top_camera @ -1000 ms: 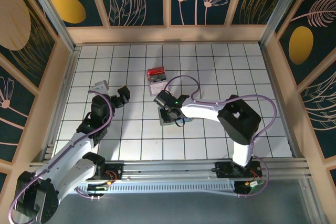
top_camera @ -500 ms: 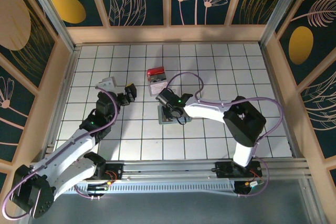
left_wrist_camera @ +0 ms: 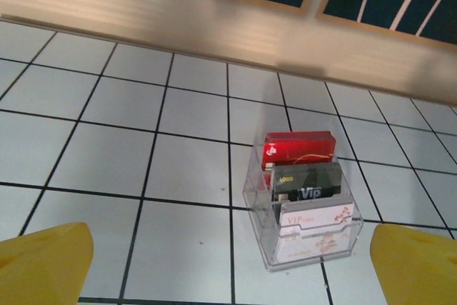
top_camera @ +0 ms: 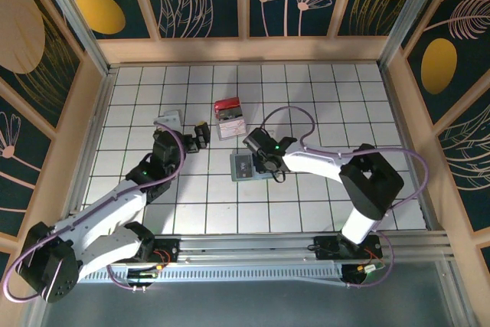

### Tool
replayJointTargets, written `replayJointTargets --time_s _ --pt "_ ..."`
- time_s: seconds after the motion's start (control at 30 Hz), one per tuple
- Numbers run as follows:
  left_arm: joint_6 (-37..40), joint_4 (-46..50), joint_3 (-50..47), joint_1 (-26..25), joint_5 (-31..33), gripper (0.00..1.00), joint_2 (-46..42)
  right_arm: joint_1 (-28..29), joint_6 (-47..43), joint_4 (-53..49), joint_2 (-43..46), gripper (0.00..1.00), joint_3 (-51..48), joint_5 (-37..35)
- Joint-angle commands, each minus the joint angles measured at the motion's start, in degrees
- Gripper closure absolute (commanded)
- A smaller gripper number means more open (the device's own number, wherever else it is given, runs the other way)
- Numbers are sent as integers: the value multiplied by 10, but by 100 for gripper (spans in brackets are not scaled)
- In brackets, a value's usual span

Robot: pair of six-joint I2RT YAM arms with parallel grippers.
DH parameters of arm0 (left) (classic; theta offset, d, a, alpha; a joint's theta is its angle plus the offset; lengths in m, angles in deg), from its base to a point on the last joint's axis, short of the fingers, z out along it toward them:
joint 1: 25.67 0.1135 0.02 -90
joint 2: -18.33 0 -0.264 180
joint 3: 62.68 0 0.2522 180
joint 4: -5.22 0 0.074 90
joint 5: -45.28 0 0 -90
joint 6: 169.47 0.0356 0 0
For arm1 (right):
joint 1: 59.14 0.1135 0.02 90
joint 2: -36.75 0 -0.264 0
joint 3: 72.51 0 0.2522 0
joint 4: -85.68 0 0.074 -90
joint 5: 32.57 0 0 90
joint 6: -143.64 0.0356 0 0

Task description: Take the credit cards out of the card holder

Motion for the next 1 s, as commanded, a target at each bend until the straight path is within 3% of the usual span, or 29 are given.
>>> replayJointTargets --time_s 0.0,0.37,0.6,0.77,0.97 --pt "10 -14 28 -31 16 1 29 -19 10 21 28 71 -25 12" --pt "0 31 80 -129 55 1 171 -43 0 14 61 80 -39 4" --pt "-42 88 84 -141 28 1 221 -56 3 18 114 84 -29 -1" --pt "-86 103 70 -146 35 1 248 -74 9 69 148 85 -36 66" --pt "-138 124 70 -146 44 1 284 -81 14 91 113 90 -24 160"
